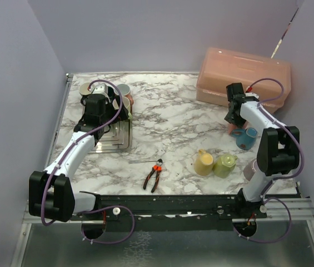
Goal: Turn the mug right side up
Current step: Pick up the cup at the center of the board.
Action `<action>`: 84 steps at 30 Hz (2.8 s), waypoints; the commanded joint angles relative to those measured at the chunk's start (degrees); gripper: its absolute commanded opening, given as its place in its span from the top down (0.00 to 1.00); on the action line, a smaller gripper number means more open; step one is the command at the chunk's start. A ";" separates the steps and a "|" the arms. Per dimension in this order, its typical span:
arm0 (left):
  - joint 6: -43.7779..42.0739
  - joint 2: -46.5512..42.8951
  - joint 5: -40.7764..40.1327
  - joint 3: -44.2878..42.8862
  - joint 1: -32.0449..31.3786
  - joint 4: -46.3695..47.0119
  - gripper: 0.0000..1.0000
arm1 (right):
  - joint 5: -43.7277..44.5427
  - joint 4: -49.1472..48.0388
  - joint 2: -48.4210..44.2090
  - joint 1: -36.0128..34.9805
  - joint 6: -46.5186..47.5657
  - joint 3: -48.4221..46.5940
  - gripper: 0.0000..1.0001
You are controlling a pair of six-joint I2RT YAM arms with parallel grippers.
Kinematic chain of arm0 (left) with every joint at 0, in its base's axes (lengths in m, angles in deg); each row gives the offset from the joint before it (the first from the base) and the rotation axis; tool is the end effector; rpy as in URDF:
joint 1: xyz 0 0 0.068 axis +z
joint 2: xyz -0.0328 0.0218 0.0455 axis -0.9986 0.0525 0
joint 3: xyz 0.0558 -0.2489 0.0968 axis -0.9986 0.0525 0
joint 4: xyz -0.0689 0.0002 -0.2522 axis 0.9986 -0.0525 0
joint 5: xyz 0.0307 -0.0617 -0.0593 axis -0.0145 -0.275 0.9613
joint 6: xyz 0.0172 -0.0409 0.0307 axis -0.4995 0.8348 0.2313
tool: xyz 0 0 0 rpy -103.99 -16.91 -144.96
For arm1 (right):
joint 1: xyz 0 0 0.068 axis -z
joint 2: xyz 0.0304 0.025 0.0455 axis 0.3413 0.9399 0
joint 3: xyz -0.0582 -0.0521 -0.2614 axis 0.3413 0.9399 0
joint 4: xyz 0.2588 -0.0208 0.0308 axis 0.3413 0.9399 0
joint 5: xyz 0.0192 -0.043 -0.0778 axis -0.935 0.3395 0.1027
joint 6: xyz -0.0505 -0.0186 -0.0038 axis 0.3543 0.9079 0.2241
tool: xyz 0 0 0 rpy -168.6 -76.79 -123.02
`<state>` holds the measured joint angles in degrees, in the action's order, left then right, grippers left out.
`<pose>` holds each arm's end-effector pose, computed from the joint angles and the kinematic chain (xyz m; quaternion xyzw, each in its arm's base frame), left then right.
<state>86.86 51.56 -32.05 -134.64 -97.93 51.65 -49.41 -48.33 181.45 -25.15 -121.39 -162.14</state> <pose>0.2834 -0.0552 0.2786 -0.0878 0.8584 -0.1538 0.4815 0.3516 0.0153 0.2231 0.3309 0.8934 -0.1405 0.2695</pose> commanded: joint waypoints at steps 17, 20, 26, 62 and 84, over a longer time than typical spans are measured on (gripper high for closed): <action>0.86 -1.91 1.48 0.74 0.13 1.13 0.01 | -6.31 -3.04 -0.51 0.71 1.32 2.47 0.99; 1.45 -1.70 2.16 0.69 0.16 1.34 0.01 | -9.53 -3.68 -2.80 0.71 0.61 3.53 0.99; 3.18 -1.30 4.93 0.77 0.15 2.69 0.01 | -20.80 -10.88 -9.32 0.71 -0.39 7.24 0.99; 48.27 11.52 31.53 4.16 -8.93 49.85 0.02 | -58.56 -68.45 -13.54 -15.83 -30.32 11.35 0.99; 46.04 12.03 29.52 8.09 -10.41 52.50 0.21 | -52.37 -46.94 -8.89 -19.68 -26.52 3.86 1.00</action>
<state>139.25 63.86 -2.94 -126.60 -108.03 102.84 -103.86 -100.17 171.46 -44.54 -149.11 -153.73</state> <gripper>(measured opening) 0.812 0.074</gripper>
